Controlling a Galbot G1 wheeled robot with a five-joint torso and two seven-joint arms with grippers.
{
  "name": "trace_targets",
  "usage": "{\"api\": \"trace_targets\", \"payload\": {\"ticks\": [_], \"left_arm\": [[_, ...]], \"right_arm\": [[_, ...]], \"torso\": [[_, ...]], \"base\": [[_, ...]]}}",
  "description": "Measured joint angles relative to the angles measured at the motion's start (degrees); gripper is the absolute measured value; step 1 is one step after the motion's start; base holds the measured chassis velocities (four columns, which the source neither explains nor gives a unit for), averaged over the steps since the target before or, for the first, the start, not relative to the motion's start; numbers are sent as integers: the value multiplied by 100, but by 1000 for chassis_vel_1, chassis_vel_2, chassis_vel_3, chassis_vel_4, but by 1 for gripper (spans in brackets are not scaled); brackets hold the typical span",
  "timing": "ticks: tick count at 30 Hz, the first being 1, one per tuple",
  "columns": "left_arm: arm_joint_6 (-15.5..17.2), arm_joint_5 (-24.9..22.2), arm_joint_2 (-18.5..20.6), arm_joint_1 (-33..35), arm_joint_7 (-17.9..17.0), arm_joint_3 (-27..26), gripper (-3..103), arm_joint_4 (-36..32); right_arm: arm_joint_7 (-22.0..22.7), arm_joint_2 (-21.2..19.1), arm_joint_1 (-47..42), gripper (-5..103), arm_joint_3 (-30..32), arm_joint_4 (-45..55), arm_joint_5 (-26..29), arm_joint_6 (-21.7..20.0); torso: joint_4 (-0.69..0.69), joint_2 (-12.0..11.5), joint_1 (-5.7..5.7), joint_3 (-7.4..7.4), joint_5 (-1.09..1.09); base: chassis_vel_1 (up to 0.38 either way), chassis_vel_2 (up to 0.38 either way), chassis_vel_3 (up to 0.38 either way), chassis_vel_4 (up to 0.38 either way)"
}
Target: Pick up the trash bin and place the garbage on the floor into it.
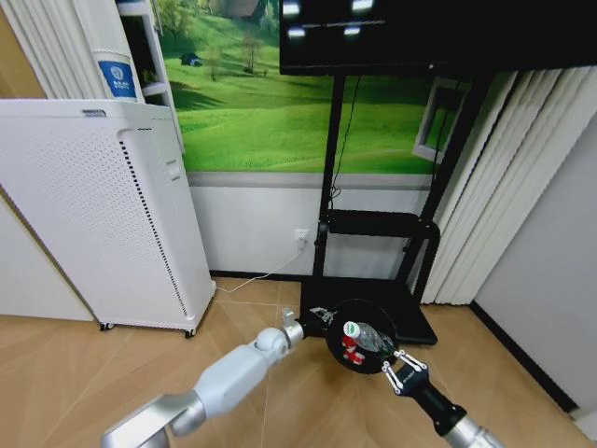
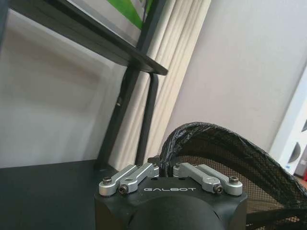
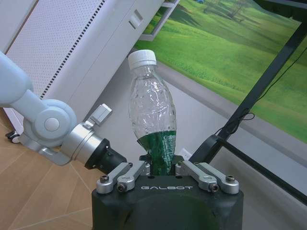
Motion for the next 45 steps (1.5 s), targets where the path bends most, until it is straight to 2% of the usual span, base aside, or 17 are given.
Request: {"api": "trace_targets", "payload": {"ticks": [5, 12, 15, 16, 19, 20, 23, 24, 25, 27, 28, 31, 32, 33, 35, 45], "left_arm": [[70, -147, 78, 149, -234, 182, 7, -395], [83, -177, 171, 236, -371, 255, 7, -614], [83, -167, 175, 276, -405, 251, 7, -621], [83, -167, 175, 276, -405, 251, 7, -621], [74, -144, 159, 306, -403, 201, 7, -556], [74, -144, 159, 306, -403, 201, 7, -556], [69, -143, 171, 323, -402, 154, 7, -542], [69, -143, 171, 323, -402, 154, 7, -542], [69, -150, 185, 326, -402, 149, 7, -552], [69, -154, 195, 328, -402, 145, 7, -566], [70, -173, 208, 333, -406, 136, 7, -591], [69, -207, 222, 358, -436, 133, 7, -636], [71, -215, 233, 385, -451, 133, 7, -665], [71, -215, 233, 385, -451, 133, 7, -665], [72, -215, 261, 428, -469, 133, 7, -719], [78, -255, 434, 618, -627, 100, 7, -952]], "right_arm": [[-4, -28, 280, 18, -131, -256, 5, -42], [-83, -46, 413, 17, -188, -397, 80, -74], [-155, -47, 404, 32, -195, -409, 121, -42], [-155, -47, 404, 32, -195, -409, 121, -42], [-196, -45, 377, 49, -183, -441, 127, 21], [-196, -45, 377, 49, -183, -441, 127, 21], [-197, -39, 339, 65, -154, -441, 125, 52], [-197, -39, 339, 65, -154, -441, 125, 52], [-197, -35, 331, 71, -154, -437, 122, 53], [-196, -30, 330, 71, -158, -434, 120, 54], [-194, -24, 332, 82, -171, -433, 117, 54], [-189, -19, 344, 86, -188, -432, 116, 53], [-182, -15, 357, 92, -194, -432, 116, 51], [-182, -15, 357, 92, -194, -432, 116, 51], [-174, -12, 364, 99, -197, -435, 124, 45], [-145, -2, 293, 100, -156, -466, 164, 90]], "torso": [[3, 1, 0, 0, 1], [3, 1, 0, 0, 1], [2, 1, 0, 0, 0], [2, 1, 0, 0, 0], [2, 1, 0, 0, 0], [2, 1, 0, 0, 0], [2, 1, 0, 0, 0], [2, 1, 0, 0, 0], [2, 1, 0, 0, 0], [2, 1, 0, 0, 0], [2, 1, 0, 0, 0], [2, 1, 0, 0, 0], [2, 1, 0, 0, 0], [2, 1, 0, 0, 0], [2, 1, 0, 0, 0], [1, 1, 0, 0, 0]], "base": [[0, 0, 0, 0], [0, 0, 0, 0], [0, 0, 0, 0], [0, 0, 0, 0], [0, 0, 0, 0], [0, 0, 0, 0], [0, 0, 0, 0], [0, 0, 0, 0], [0, 0, 0, 0], [0, 0, 0, 0], [0, 0, 0, 0], [0, 0, 0, 0], [0, 0, 0, 0], [0, 0, 0, 0], [0, 0, 0, 0], [0, 0, 0, 0]]}}
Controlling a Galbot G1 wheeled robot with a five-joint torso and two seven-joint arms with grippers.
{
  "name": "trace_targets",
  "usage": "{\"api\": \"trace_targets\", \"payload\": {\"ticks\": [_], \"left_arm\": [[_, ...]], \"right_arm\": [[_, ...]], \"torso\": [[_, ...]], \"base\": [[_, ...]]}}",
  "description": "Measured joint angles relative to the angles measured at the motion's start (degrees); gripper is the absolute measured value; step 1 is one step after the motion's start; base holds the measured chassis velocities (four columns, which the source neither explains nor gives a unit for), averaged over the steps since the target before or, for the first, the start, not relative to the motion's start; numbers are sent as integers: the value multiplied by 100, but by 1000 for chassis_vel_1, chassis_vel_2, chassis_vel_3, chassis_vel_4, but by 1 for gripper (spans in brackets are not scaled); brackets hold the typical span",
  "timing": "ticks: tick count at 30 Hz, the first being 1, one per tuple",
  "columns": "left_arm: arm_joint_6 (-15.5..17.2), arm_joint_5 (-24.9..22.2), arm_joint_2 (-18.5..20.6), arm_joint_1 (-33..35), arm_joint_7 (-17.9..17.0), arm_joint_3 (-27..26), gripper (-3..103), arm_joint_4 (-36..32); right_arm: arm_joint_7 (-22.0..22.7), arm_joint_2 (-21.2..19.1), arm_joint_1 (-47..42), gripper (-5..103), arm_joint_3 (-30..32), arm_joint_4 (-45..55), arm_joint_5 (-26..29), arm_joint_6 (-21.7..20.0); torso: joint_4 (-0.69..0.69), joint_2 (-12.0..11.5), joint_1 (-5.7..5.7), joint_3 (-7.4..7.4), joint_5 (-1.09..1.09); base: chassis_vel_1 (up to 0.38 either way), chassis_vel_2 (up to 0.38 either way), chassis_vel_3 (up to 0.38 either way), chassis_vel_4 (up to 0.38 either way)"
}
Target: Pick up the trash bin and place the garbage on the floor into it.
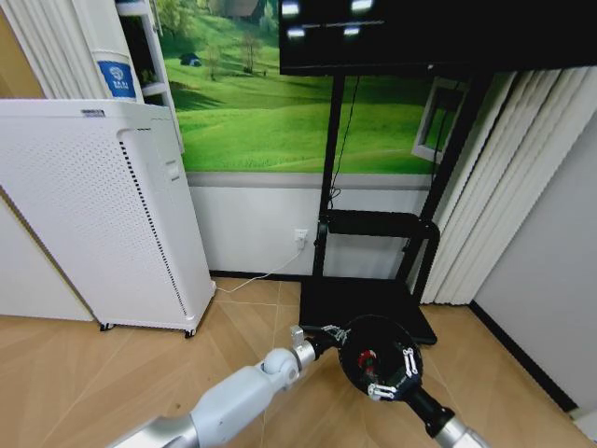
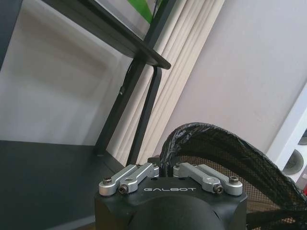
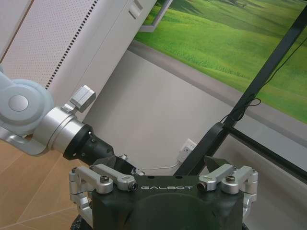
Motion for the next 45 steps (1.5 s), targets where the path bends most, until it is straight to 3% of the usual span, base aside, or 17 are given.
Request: {"api": "trace_targets", "payload": {"ticks": [6, 10, 17, 19, 25, 29, 33, 35, 36, 38, 42, 45], "left_arm": [[2, -3, 241, 118, -129, -102, 7, -241], [-15, -144, 615, 157, -559, -416, 7, -575], [-25, -453, 977, 303, -934, -764, 7, -1005], [-4, -629, 1235, 469, -1188, -1007, 7, -1349], [76, -587, 1721, 869, -1430, -1574, 7, -1865], [162, -571, 2224, 1535, -1589, -2340, 7, -2445], [214, -601, 2457, 1979, -1713, -2781, 7, -2825], [260, -689, 2696, 2644, -2090, -3524, 7, -3352], [260, -689, 2696, 2644, -2090, -3524, 7, -3352], [291, -749, 2866, 3258, -2410, -4218, 7, -3795], [304, -774, 3037, 3835, -2697, -4779, 7, -4171], [320, -838, 3116, 4610, -2960, -5580, 7, -4562]], "right_arm": [[90, -33, -32, 100, 130, 46, 184, 68], [208, 37, -229, 100, 523, 160, 602, 91], [649, 282, -336, 100, 754, 101, 975, -35], [1148, 484, -298, 100, 786, -54, 1163, -340], [1833, 808, -146, 100, 811, -107, 1506, -1059], [2044, 824, 87, 100, 814, -173, 1638, -1376], [2077, 776, 208, 100, 815, -209, 1662, -1478], [2114, 692, 379, 100, 797, -254, 1677, -1613], [2114, 692, 379, 100, 797, -254, 1677, -1613], [2131, 627, 482, 100, 759, -305, 1680, -1688], [2131, 614, 510, 100, 751, -330, 1676, -1706], [2129, 668, 512, 100, 780, -390, 1664, -1709]], "torso": [[2, 0, 0, 0, 0], [1, 0, 0, 0, -1], [1, 0, 0, 0, -3], [1, 0, 0, 0, 0], [0, 0, 0, 0, -1], [0, 0, 0, 0, -1], [3, 0, 0, 0, -2], [1, 0, 0, 0, -3], [1, 0, 0, 0, -3], [1, 0, -1, 0, 0], [2, 0, 0, 0, -2], [-1, 0, 0, 0, -1]], "base": [[0, 0, 0, 0], [0, 0, 0, 0], [0, 0, 0, 0], [0, 0, 0, 0], [0, 0, 0, 0], [0, 0, 0, 0], [0, 0, 0, 0], [0, 0, 0, 0], [0, 0, 0, 0], [0, 0, 0, 0], [0, 0, 0, 0], [0, 0, 0, 0]]}}
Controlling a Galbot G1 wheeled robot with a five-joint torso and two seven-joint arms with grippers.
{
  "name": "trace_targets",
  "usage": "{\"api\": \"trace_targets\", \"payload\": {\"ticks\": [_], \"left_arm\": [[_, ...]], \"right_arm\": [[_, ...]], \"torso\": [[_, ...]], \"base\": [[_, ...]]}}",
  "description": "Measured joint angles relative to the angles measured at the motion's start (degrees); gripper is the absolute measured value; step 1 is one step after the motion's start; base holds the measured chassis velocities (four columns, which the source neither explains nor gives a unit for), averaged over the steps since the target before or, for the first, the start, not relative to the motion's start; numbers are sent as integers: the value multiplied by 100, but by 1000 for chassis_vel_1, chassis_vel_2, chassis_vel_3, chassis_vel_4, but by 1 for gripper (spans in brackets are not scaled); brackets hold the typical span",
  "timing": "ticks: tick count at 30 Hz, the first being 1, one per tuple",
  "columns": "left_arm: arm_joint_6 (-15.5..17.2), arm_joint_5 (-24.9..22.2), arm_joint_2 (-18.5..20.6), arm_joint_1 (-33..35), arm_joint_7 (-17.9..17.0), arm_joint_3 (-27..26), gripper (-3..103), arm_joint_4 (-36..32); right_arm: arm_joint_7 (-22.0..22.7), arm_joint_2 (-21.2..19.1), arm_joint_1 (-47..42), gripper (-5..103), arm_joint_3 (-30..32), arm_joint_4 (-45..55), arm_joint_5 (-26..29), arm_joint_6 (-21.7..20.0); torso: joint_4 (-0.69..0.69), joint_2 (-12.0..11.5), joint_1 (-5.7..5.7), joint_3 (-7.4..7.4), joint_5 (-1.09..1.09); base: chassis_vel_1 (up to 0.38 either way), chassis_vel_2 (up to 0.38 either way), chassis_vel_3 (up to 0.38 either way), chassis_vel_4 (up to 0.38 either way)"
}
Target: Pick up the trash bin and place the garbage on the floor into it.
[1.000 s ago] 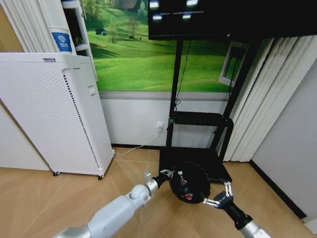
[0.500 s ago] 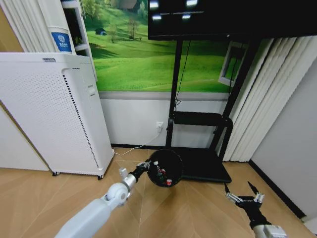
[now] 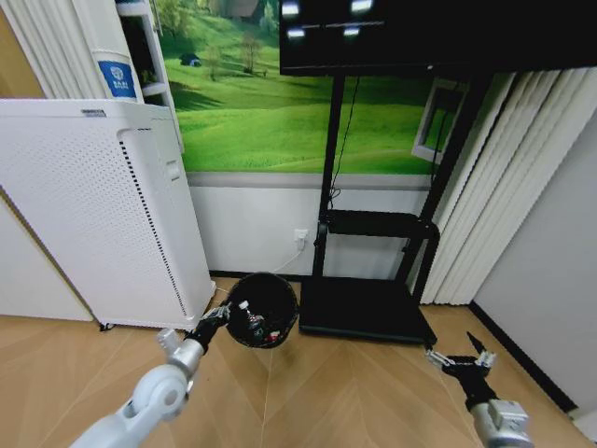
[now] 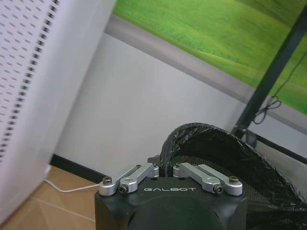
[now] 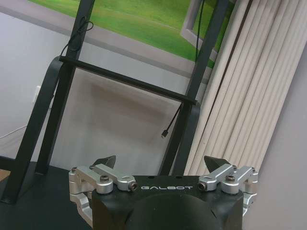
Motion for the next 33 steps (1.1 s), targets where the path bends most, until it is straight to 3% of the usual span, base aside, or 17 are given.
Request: {"api": "trace_targets", "payload": {"ticks": [1, 4, 5, 7, 10, 13, 16, 18, 19, 22, 29, 33], "left_arm": [[0, 0, 0, 0, 0, 0, 7, 0], [165, 115, -127, 928, 48, -1208, 7, -268], [165, 115, -127, 928, 48, -1208, 7, -268], [319, 130, -235, 1340, 157, -1872, 7, -293], [445, 123, -301, 1561, 231, -2193, 7, -297], [723, 148, -769, 2355, 400, -2980, 7, -301], [800, 140, -1012, 2611, 389, -3195, 7, -337], [882, 132, -1517, 3044, 274, -3541, 7, -469], [882, 132, -1517, 3044, 274, -3541, 7, -469], [910, -16, -2045, 3391, -19, -3949, 7, -558], [916, -225, -2369, 3823, -201, -4468, 7, -516], [917, -232, -2617, 4116, -197, -4662, 7, -412]], "right_arm": [[0, 0, 0, 100, 0, 0, 0, 0], [-8, -12, 95, 100, -1, -119, 5, 7], [-8, -12, 95, 100, -1, -119, 5, 7], [-14, 17, 112, 100, 26, -165, 29, 18], [-17, 39, 124, 100, 51, -185, 44, 27], [-27, 47, 270, 100, 57, -342, 79, 39], [-30, 45, 337, 100, 38, -421, 88, 41], [-40, 23, 465, 100, 4, -586, 125, 42], [-40, 23, 465, 100, 4, -586, 125, 42], [-57, -60, 688, 100, -57, -857, 213, 48], [-98, -104, 977, 100, -81, -1256, 287, 140], [-130, -172, 1267, 100, -195, -1461, 347, 145]], "torso": [[0, 0, 0, 0, 0], [2, 0, 0, 0, 0], [2, 0, 0, 0, 0], [3, 0, 0, 0, 1], [1, 0, 0, 0, 0], [2, 0, 0, 0, -1], [3, -1, 0, 0, -2], [4, -1, 0, 0, 1], [4, -1, 0, 0, 1], [3, -1, 0, 0, 1], [-1, -1, 0, 0, 1], [4, -1, 0, 1, 3]], "base": [[0, 0, 0, 0], [0, 0, 0, 0], [0, 0, 0, 0], [0, 0, 0, 0], [0, 0, 0, 0], [0, 0, 0, 0], [0, 0, 0, 0], [0, 0, 0, 0], [0, 0, 0, 0], [0, 0, 0, 0], [0, 0, 0, 0], [0, 0, 0, 0]]}}
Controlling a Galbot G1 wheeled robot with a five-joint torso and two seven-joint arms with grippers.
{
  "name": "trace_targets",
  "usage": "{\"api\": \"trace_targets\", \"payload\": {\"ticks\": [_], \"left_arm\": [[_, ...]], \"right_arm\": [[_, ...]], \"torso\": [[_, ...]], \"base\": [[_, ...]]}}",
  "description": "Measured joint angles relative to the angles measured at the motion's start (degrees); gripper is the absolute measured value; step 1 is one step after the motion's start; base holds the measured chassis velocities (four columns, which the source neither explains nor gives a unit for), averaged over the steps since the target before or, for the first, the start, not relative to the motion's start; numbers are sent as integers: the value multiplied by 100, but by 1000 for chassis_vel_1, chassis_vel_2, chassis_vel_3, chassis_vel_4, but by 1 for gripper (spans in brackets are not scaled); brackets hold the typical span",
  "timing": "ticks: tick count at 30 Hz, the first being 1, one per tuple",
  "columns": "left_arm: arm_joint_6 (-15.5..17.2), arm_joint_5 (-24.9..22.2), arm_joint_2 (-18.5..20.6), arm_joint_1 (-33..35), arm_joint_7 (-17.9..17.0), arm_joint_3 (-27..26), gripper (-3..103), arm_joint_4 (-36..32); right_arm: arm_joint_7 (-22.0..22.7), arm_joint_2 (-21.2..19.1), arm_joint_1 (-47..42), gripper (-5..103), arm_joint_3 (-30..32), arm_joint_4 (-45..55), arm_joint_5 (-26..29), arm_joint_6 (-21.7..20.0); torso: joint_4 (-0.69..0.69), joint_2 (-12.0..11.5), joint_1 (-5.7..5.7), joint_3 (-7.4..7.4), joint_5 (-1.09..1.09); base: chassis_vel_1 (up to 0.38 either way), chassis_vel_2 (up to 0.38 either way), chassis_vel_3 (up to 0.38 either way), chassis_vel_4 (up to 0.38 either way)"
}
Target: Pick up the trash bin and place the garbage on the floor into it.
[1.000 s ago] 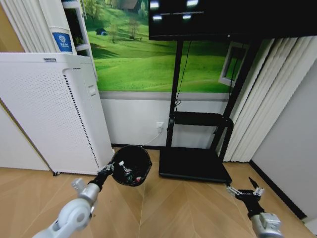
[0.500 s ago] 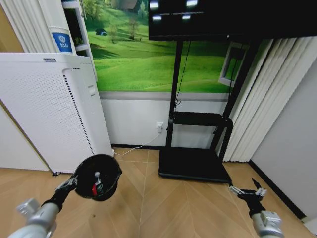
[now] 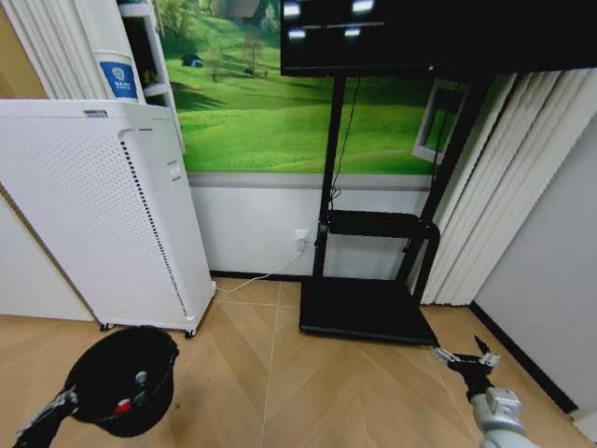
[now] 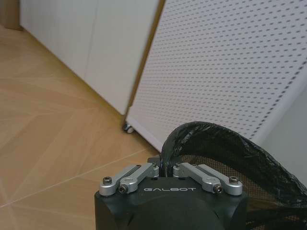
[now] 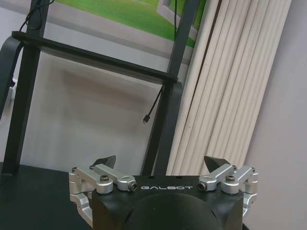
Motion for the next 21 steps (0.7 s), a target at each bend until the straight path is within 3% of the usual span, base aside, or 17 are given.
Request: {"api": "trace_targets", "payload": {"ticks": [5, 10, 21], "left_arm": [[7, 165, -196, 173, 44, 57, 7, 207], [-67, 609, -306, 53, 248, 475, 7, 595], [-58, 921, -345, 49, 302, 864, 7, 684]], "right_arm": [[-29, -25, 201, 100, -85, -171, 57, 3], [-52, -26, 268, 100, -120, -331, 89, 71], [-62, 37, 185, 100, -25, -344, 113, 140]], "torso": [[1, 0, 0, 0, 0], [-2, 0, 1, 0, -2], [-2, 0, 1, 0, -2]], "base": [[0, 0, 0, 0], [0, 0, 0, 0], [0, 0, 0, 0]]}}
